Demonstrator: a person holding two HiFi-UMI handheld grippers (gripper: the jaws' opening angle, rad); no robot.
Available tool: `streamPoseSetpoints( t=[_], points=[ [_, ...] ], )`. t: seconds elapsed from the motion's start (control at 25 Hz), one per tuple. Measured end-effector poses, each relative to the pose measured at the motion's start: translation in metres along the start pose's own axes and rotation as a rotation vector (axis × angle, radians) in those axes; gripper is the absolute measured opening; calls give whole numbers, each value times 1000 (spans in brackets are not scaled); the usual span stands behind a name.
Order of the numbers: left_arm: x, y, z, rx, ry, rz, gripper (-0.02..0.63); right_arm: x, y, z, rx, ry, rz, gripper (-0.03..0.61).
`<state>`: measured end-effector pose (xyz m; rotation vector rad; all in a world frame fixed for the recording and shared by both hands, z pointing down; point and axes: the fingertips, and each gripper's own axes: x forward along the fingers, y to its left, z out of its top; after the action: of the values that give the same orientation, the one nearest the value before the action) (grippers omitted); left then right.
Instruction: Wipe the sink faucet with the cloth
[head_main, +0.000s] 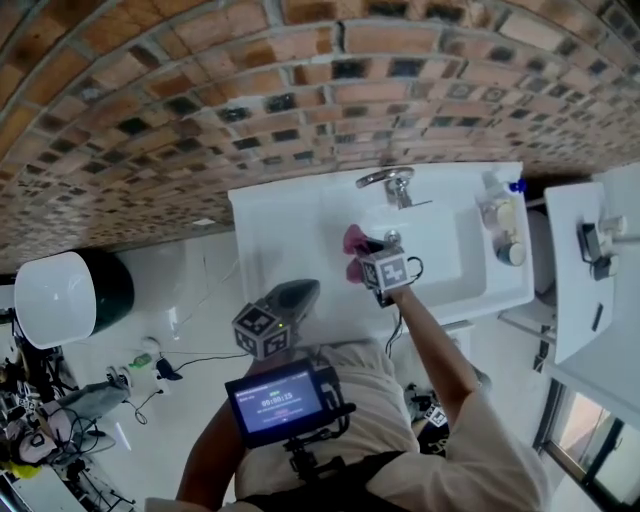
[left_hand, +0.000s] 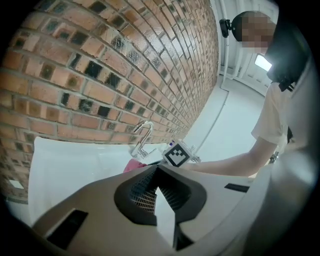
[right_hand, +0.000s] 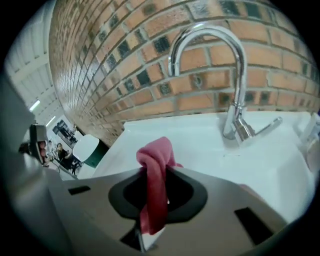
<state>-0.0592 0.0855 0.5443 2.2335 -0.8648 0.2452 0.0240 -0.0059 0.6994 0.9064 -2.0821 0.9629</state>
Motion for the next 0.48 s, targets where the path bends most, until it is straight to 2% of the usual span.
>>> streamPoseSetpoints(
  t=[0.2, 0.36, 0.48],
  points=[
    [12, -8, -2, 11, 29, -24, 2, -16, -18, -23, 145, -86, -45, 69],
    [19, -13, -3, 13, 46, -32, 2, -19, -33, -26, 275, -145, -55, 69],
    [22, -16, -3, 12, 53, -33, 2, -15, -54, -22, 369, -176, -109, 69]
  ],
)
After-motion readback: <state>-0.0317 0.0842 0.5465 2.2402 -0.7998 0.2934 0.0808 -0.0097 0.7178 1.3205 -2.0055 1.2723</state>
